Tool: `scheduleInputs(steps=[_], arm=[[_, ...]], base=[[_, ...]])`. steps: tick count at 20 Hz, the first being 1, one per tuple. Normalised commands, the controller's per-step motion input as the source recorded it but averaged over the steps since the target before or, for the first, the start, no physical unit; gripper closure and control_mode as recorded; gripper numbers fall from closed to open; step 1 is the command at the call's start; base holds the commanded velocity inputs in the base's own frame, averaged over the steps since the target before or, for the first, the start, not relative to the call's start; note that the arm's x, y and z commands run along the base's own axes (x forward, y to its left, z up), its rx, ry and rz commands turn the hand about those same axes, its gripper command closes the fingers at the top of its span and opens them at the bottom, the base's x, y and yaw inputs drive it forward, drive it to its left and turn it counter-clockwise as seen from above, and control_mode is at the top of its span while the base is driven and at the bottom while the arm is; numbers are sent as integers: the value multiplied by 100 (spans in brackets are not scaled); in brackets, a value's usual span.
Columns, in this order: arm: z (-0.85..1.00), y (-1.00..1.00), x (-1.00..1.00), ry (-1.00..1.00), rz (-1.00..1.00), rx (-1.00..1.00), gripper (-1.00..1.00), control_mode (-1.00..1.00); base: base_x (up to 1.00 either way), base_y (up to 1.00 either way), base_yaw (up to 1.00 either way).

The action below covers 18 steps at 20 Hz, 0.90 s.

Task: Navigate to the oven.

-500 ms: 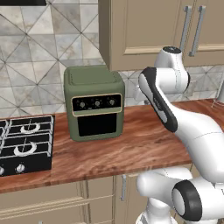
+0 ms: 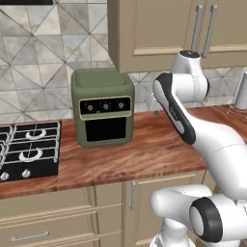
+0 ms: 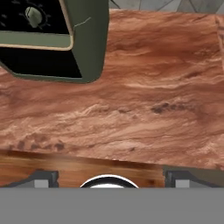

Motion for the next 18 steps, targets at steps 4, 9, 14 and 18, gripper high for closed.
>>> scheduleInputs(steps=[4,9,14,18], arm=[[0,0,0,0,0,0,-100,100],[0,0,0,0,0,0,-100,100],[0,0,0,0,0,0,-100,100],[0,0,0,0,0,0,-100,100]], base=[[0,0,0],[-23,5,-38],[-35,2,-58],[-51,-4,-57]])
